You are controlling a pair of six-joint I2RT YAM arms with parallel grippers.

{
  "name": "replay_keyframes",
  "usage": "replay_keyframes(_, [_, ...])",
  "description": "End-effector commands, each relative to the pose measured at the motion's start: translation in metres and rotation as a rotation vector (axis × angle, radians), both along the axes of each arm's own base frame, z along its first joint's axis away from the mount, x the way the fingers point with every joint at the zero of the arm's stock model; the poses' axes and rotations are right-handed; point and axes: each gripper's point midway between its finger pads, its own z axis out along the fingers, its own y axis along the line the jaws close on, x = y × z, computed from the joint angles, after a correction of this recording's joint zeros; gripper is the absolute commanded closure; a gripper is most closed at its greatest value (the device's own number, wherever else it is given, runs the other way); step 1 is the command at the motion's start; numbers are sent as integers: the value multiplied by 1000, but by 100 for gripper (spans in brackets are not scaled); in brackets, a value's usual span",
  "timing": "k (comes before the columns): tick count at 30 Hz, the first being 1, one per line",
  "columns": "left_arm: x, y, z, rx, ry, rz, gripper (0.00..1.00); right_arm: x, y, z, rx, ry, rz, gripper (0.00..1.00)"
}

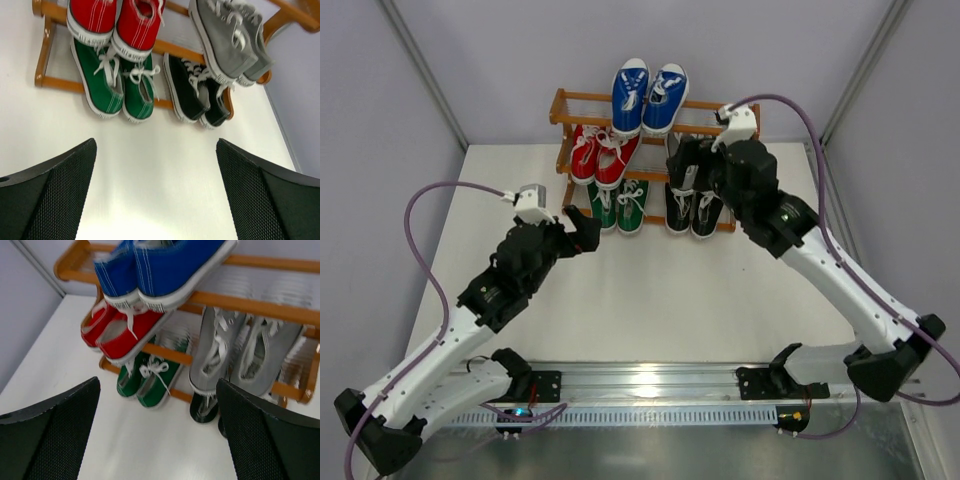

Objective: Place and organize the shoes onto the shoe shelf

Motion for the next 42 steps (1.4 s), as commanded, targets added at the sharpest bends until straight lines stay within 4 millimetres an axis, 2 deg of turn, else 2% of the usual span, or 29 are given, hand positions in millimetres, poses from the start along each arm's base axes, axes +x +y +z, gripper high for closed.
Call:
replay_keyframes(1, [-18, -2, -32, -7, 88, -47, 0, 38, 20, 47, 10, -121, -28, 2])
replay_keyframes(2, [-22, 1, -33, -13, 86, -46, 0, 43, 22, 70, 33, -159, -37, 2])
replay_keyframes(3, [-26, 4, -40, -7, 105, -44, 0, 52, 28, 71, 30, -157, -41, 2])
replay_keyframes(4, [-30, 5, -49, 1, 120, -47, 0, 67, 36, 57, 2, -125, -59, 2])
replay_keyframes(5, [-32, 7, -51, 1, 123, -50, 0, 74, 39, 72, 22, -148, -69, 2])
replay_keyframes(6, [-36, 10, -51, -8, 120, -48, 0, 87, 47, 60, 8, -131, -82, 2])
replay_keyframes(7, [-39, 12, -53, -9, 122, -48, 0, 94, 49, 58, 6, -129, -97, 3])
replay_keyframes(8, [-41, 14, -58, -5, 128, -46, 0, 100, 45, 66, 16, -146, -144, 3])
replay_keyframes(11, [-48, 20, -59, -6, 125, -40, 0, 122, 44, 57, 7, -144, -235, 3])
replay_keyframes(14, [-52, 26, -59, -4, 120, -35, 0, 139, 46, 49, 7, -151, -296, 3])
replay_keyframes(16, [-55, 29, -60, 3, 120, -30, 0, 145, 46, 53, 9, -169, -318, 3])
replay_keyframes(18, [-55, 31, -62, 8, 124, -24, 0, 153, 50, 50, 2, -173, -324, 6])
replay_keyframes(20, [-57, 32, -65, 16, 130, -23, 0, 157, 54, 56, 0, -188, -323, 8])
replay_keyframes(21, [-57, 33, -66, 17, 133, -22, 0, 163, 56, 48, -21, -178, -330, 9])
replay_keyframes(22, [-57, 33, -66, 16, 133, -23, 0, 165, 56, 52, -24, -189, -334, 11])
replay_keyframes(24, [-58, 33, -67, 13, 134, -24, 0, 169, 57, 47, -45, -186, -342, 14])
replay_keyframes(25, [-58, 33, -68, 14, 135, -23, 0, 171, 56, 46, -51, -187, -351, 17])
replay_keyframes(27, [-59, 34, -68, 15, 133, -22, 0, 173, 55, 41, -70, -180, -358, 28])
replay_keyframes(28, [-59, 34, -68, 17, 135, -19, 0, 173, 54, 37, -78, -174, -368, 34])
replay_keyframes(29, [-59, 35, -68, 18, 135, -17, 0, 173, 53, 35, -84, -168, -370, 47])
replay_keyframes(31, [-58, 35, -68, 19, 134, -16, 0, 172, 51, 27, -98, -150, -373, 56])
replay_keyframes(32, [-59, 36, -68, 21, 133, -15, 0, 171, 51, 24, -102, -144, -370, 66])
replay_keyframes(34, [-58, 36, -68, 22, 131, -14, 0, 169, 49, 18, -107, -132, -370, 74])
replay_keyframes(35, [-58, 36, -68, 24, 132, -14, 0, 168, 48, 18, -105, -132, -368, 83])
replay_keyframes(37, [-59, 36, -68, 23, 131, -14, 0, 166, 47, 15, -105, -128, -362, 91])
replay_keyframes(38, [-58, 36, -68, 24, 131, -13, 0, 164, 48, 19, -96, -136, -353, 96])
replay_keyframes(42, [-58, 36, -67, 24, 131, -13, 0, 161, 49, 33, -79, -160, -326, 96])
